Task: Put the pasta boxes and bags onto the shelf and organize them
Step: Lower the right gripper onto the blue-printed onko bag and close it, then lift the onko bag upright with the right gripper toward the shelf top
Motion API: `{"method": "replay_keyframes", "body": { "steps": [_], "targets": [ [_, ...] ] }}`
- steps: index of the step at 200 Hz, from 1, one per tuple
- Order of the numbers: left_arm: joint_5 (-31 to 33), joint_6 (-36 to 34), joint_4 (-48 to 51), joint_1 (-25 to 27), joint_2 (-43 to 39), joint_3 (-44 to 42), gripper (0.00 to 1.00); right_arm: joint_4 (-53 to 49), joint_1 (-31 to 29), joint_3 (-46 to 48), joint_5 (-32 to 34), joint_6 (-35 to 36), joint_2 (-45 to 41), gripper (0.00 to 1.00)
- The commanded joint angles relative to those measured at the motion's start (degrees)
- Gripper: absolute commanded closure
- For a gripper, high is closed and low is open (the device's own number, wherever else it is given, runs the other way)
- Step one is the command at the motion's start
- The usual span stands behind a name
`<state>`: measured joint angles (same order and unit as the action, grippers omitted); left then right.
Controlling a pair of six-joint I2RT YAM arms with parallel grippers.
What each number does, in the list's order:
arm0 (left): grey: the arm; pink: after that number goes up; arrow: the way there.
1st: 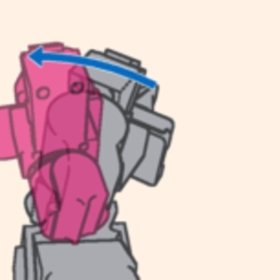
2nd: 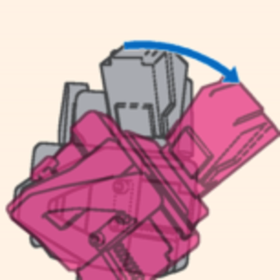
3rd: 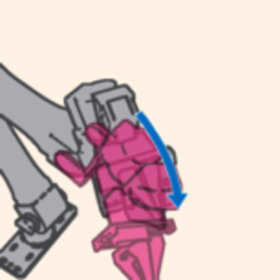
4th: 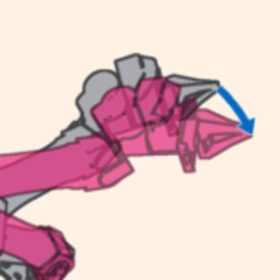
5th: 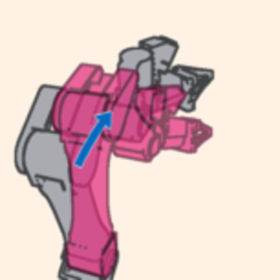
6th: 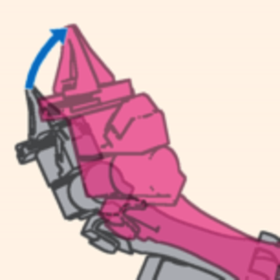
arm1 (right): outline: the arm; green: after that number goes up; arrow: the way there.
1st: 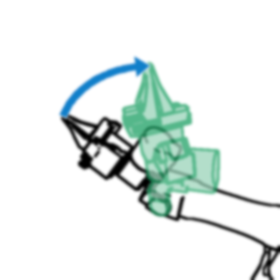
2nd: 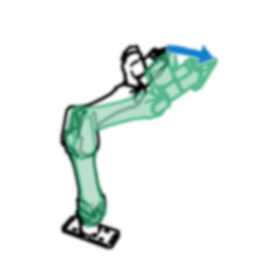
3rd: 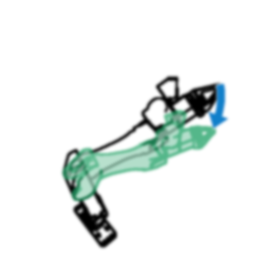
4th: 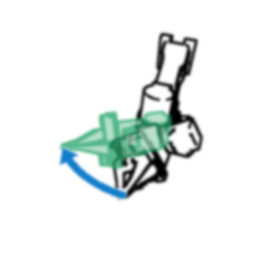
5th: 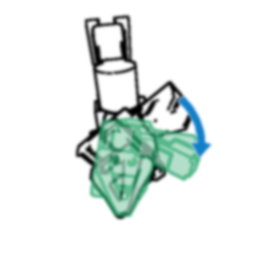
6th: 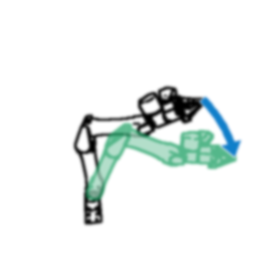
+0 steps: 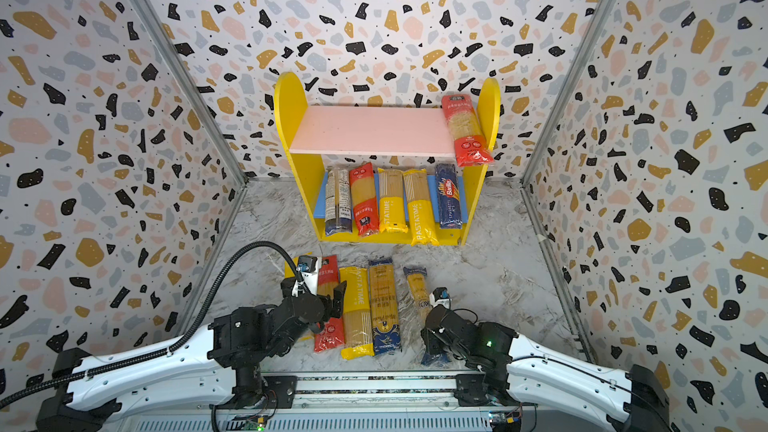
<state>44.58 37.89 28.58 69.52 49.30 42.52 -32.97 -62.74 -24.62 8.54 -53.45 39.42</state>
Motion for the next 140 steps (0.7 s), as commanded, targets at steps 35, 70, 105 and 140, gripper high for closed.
{"method": "replay_keyframes", "body": {
  "steps": [35,70,105,140],
  "targets": [
    [3.8,-2.4,3.9,0.3,-0.8,6.0,0.00,-2.2,-0.4,-10.3,3.4,4.6,-6.2,0.88],
    [6.2,-3.4,6.4,0.2,-2.7,8.6,0.01,-3.8,-1.3,-16.1,5.4,8.5,-7.0,0.88],
    [6.9,-4.0,7.2,0.3,-2.9,10.6,0.00,-3.1,-2.1,-23.8,6.7,13.3,-4.1,0.89],
    [6.4,-5.3,7.1,0.2,-2.5,12.3,0.01,-3.8,-3.7,-33.0,9.7,18.0,-0.1,0.89]
  ]
}}
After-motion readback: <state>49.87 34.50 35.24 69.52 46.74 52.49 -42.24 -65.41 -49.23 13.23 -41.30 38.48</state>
